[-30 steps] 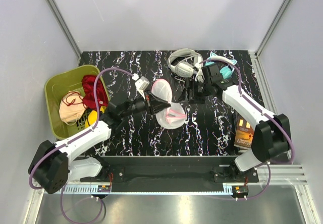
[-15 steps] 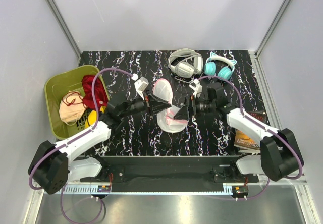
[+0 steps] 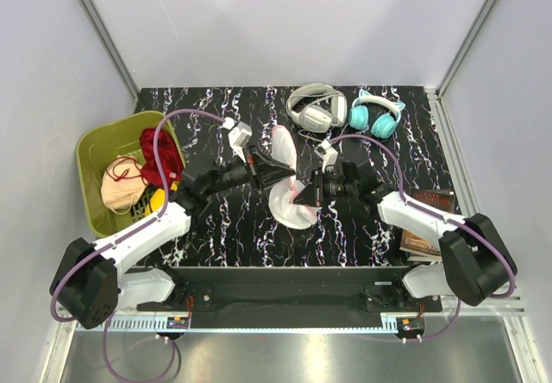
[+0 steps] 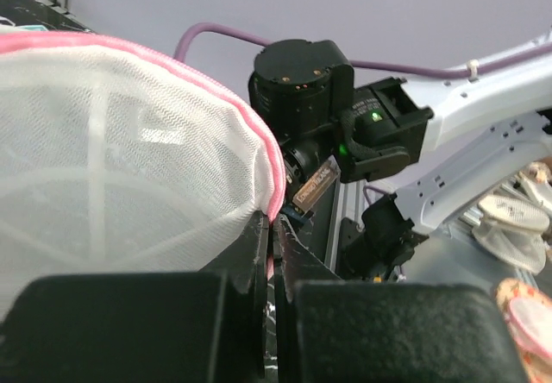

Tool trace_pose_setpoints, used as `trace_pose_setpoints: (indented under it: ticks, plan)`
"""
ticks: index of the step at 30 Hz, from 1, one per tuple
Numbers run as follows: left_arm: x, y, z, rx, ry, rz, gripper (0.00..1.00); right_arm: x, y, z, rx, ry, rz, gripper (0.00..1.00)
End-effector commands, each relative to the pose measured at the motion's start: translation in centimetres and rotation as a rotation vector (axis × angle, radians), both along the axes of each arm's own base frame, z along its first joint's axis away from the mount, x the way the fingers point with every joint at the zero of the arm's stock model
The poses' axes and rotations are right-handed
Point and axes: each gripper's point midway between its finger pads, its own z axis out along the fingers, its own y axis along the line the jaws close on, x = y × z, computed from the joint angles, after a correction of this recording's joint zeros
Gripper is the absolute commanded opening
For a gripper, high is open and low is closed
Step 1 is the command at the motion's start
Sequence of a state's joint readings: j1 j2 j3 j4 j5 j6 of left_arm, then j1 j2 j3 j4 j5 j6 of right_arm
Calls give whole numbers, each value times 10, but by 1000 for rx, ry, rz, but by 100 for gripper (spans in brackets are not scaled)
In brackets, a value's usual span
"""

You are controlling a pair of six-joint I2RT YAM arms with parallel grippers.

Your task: Place the bra in the laundry bag and zip it closed

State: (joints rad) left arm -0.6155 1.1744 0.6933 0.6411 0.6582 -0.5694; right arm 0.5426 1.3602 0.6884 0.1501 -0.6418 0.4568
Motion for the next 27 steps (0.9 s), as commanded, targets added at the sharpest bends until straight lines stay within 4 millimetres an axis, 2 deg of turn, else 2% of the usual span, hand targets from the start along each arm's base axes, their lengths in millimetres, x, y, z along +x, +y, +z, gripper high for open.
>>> trace_pose_setpoints:
  ticks: [1,3,4,8,11,12,13,14,15,16,17,18,19,20,21,24,25,27]
  plan:
    - [29,9,36,-121,-12,169,0,31,-24,11,-89,-36,-256,0]
    - [46,17,35,-173,46,283,0,31,-39,4,-114,-17,-362,0]
    - [48,19,42,-214,35,302,0,36,-48,13,-99,-37,-436,0]
    - [59,7,28,-209,112,326,1,39,-64,12,-163,-47,-505,0]
    - [63,7,-8,-166,232,373,4,41,-66,13,-214,-39,-502,0]
    - [65,13,-18,-150,271,417,10,39,-63,15,-215,-27,-475,0]
    - [65,18,-31,-124,312,453,28,38,-61,9,-233,-9,-455,0]
    - [62,28,-37,-107,349,499,32,38,-56,12,-228,-2,-441,0]
    - [68,47,-64,-28,414,630,39,35,-55,8,-240,17,-426,0]
    - [66,58,-70,12,413,685,58,33,-55,4,-248,39,-424,0]
    - [57,68,-61,25,382,724,67,33,-54,3,-249,48,-426,0]
    - [56,87,-75,97,393,816,80,32,-53,2,-247,55,-419,0]
    - [53,94,-77,127,390,836,86,31,-52,1,-245,66,-420,0]
    - [50,102,-67,129,376,856,86,31,-50,2,-243,69,-420,0]
    - [45,105,-72,175,376,851,85,30,-49,2,-239,75,-416,0]
    - [35,105,-66,201,371,818,83,26,-40,5,-220,92,-380,3]
    - [34,102,-65,203,367,800,82,24,-35,4,-213,103,-354,16]
    - [35,86,-64,234,362,744,79,15,-19,15,-156,131,-256,30]
